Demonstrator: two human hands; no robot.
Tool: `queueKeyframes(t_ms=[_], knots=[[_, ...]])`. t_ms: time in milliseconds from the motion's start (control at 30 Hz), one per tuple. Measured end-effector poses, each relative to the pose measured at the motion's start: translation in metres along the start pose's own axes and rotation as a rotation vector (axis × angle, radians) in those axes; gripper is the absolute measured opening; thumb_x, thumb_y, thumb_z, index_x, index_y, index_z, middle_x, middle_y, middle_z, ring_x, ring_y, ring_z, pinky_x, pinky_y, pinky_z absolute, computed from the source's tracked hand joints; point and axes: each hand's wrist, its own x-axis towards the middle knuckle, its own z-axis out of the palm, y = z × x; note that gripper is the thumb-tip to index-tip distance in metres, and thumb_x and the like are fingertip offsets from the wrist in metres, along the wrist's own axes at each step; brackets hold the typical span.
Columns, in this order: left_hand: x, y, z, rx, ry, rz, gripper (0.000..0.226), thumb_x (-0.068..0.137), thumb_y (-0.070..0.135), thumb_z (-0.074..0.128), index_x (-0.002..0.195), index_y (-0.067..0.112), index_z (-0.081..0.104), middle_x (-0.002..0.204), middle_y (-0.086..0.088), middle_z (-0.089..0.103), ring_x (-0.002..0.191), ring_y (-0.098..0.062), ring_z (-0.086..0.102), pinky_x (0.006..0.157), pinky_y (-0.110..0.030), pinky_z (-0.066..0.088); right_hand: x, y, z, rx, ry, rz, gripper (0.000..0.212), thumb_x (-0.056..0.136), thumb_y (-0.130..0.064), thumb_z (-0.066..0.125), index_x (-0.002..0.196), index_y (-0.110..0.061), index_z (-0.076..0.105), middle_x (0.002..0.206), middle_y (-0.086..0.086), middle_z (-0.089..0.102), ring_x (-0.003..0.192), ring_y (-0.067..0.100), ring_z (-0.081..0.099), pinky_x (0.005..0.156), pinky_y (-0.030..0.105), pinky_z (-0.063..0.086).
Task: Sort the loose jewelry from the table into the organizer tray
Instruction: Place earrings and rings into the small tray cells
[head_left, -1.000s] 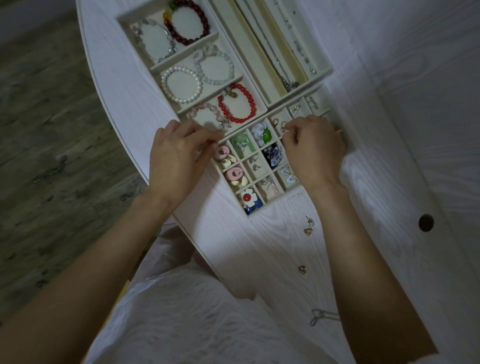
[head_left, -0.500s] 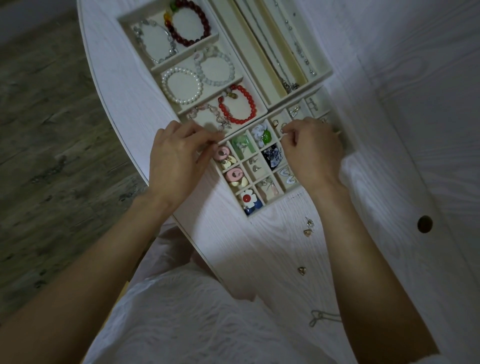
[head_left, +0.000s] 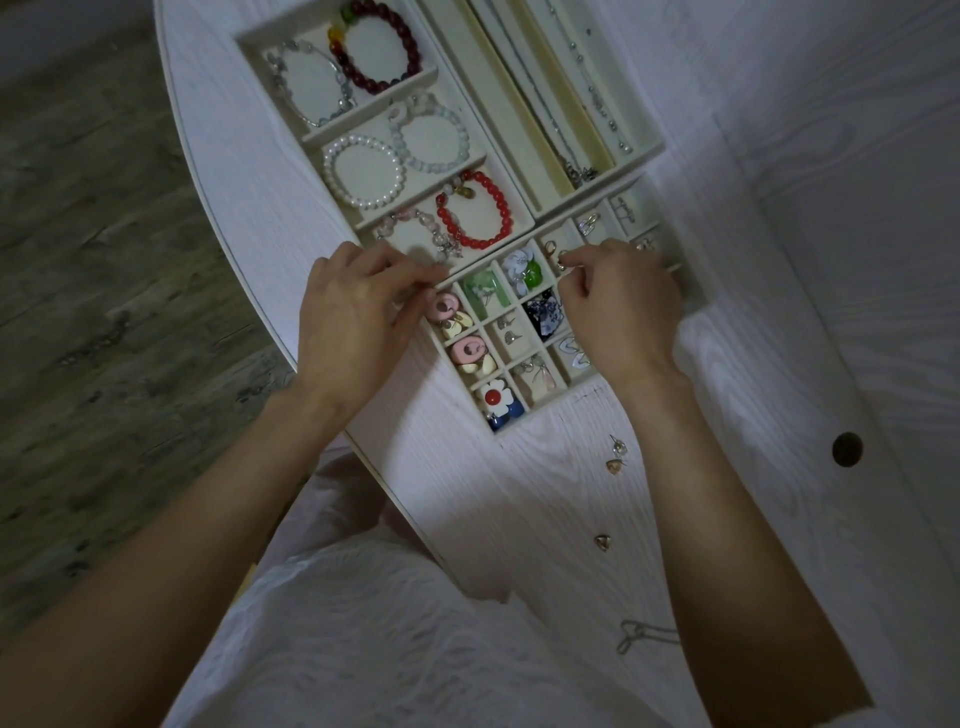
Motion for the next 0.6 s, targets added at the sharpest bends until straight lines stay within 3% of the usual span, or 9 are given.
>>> queueKeyframes(t_ms=[167,300,433,600], knots=[[0.0003,0.0001,-0.0001,-0.004,0.001,-0.003,0.019,0.089,0.022,0.064,0.107,0.018,0.07,0.093,-0.003,0.066,0.082,-0.024,0.054,0.071,-0.026,0.026,0.0012,-0.0025,-0.0031,0.022,0.055,0.004,0.031,0.096,-0.018,0.043,0.119,-0.017,0.064,0.112,0.003,0.065,0.091,0.015,0.06,0.063,0.02,0.032],[0.0004,0.0005,0.0001,-0.003,-0.005,-0.004,0.02,0.089,0.022,0.064,0.107,0.019,0.07,0.093,-0.003,0.066,0.082,-0.023,0.053,0.071,-0.025,0.025,0.0028,-0.003,-0.0025,0.052,0.046,-0.035,0.031,0.094,-0.015,0.045,0.117,-0.02,0.065,0.105,0.003,0.066,0.078,0.007,0.048,0.051,0.017,0.024],[0.0005,-0.0001,-0.0002,-0.003,-0.007,-0.005,0.021,0.089,0.023,0.062,0.107,0.019,0.07,0.094,-0.003,0.066,0.083,-0.023,0.053,0.071,-0.025,0.024,0.0041,-0.0033,-0.0004,0.051,0.03,-0.06,0.031,0.094,-0.014,0.046,0.117,-0.021,0.066,0.104,0.004,0.065,0.078,0.011,0.05,0.059,0.019,0.03],[0.0007,0.0003,-0.0008,0.0,-0.005,-0.002,0.022,0.089,0.025,0.059,0.107,0.018,0.07,0.093,-0.003,0.066,0.082,-0.023,0.053,0.07,-0.024,0.023,0.0062,-0.0039,-0.0001,0.032,0.027,-0.039,0.032,0.096,-0.016,0.044,0.122,-0.021,0.062,0.107,0.004,0.065,0.078,0.005,0.044,0.049,0.012,0.019]])
